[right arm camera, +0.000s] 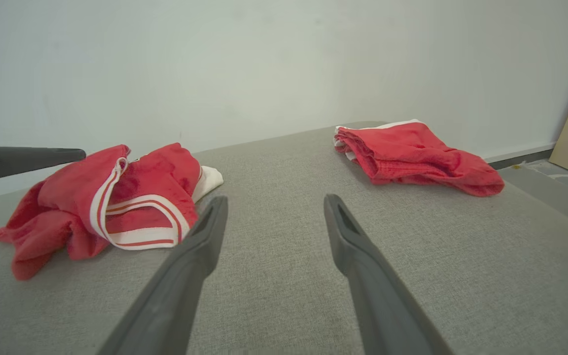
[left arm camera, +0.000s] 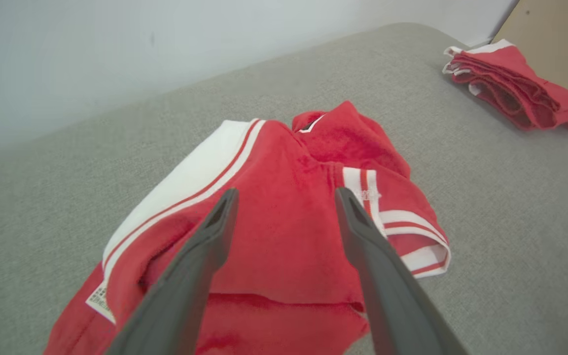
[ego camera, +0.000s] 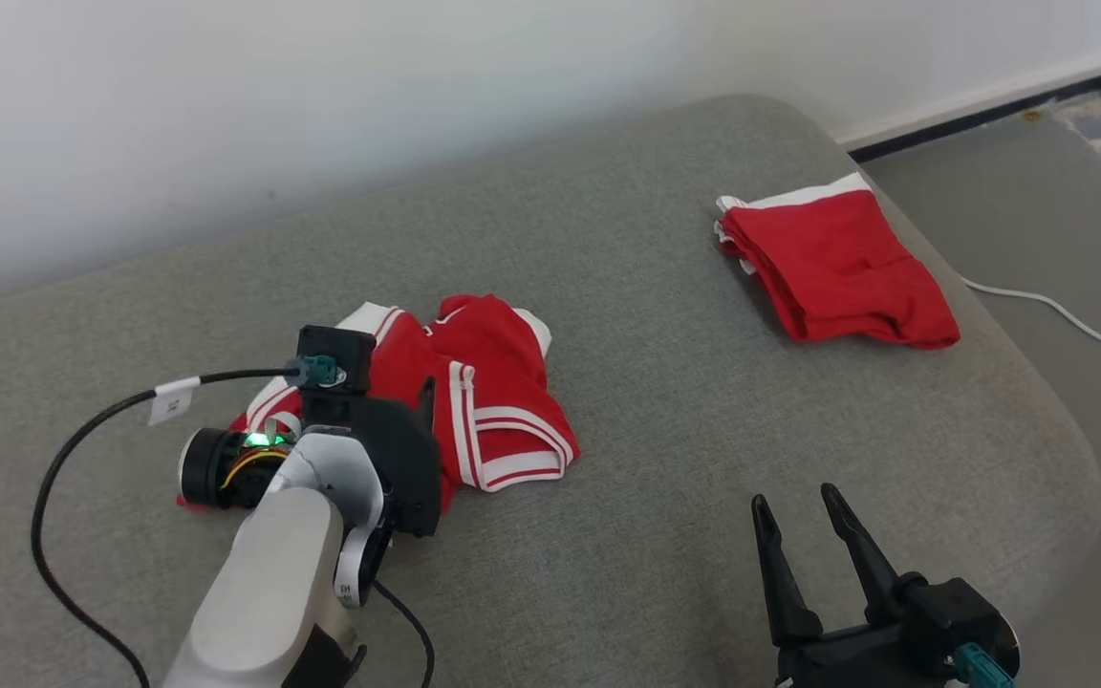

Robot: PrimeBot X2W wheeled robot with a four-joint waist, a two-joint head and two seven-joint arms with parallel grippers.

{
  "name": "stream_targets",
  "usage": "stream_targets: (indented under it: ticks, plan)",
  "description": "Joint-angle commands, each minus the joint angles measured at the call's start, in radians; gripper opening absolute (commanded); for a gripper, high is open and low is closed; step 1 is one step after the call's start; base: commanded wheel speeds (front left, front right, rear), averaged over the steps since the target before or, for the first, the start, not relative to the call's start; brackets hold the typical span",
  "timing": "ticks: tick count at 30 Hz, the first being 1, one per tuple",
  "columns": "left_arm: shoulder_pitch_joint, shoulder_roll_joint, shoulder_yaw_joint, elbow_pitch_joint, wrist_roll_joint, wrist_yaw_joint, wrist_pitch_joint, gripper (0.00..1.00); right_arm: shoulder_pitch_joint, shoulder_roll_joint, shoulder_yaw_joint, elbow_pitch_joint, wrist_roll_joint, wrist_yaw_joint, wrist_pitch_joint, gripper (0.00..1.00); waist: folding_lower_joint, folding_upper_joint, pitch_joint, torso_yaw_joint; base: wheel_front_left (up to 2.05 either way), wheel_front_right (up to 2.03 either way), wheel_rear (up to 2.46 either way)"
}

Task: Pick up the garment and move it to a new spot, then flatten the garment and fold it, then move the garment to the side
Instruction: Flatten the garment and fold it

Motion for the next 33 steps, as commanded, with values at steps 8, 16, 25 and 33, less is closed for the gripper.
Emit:
stream_targets:
  ticks: [8,16,25,33]
  plan:
    - [-0.098,-0.001,-0.088,0.135,-0.079,0.077,0.054,1.00,-0.022,0.008,0.016,-0.013,0.020,-0.002,-0.005,1.00,-0.0001,-0.0002,0.092,-0.100,0.00,0.00,0.00]
    - [-0.152,0.002,-0.143,0.225,-0.056,0.157,0.042,0.36,-0.033,0.009,0.024,-0.022,0.041,-0.002,-0.005,1.00,-0.0001,-0.0002,0.104,-0.102,0.00,0.00,0.00]
    - [-0.288,-0.003,-0.198,0.123,-0.172,0.073,-0.188,0.00,-0.043,0.009,0.023,-0.013,0.036,-0.002,-0.005,1.00,-0.0001,-0.0002,0.088,-0.069,0.00,0.00,0.00]
    - [-0.491,0.000,-0.358,-0.115,-0.459,0.080,-0.418,0.00,-0.045,0.009,0.031,-0.005,0.031,-0.002,-0.003,1.00,-0.0001,-0.0002,0.070,-0.050,0.00,0.00,0.00]
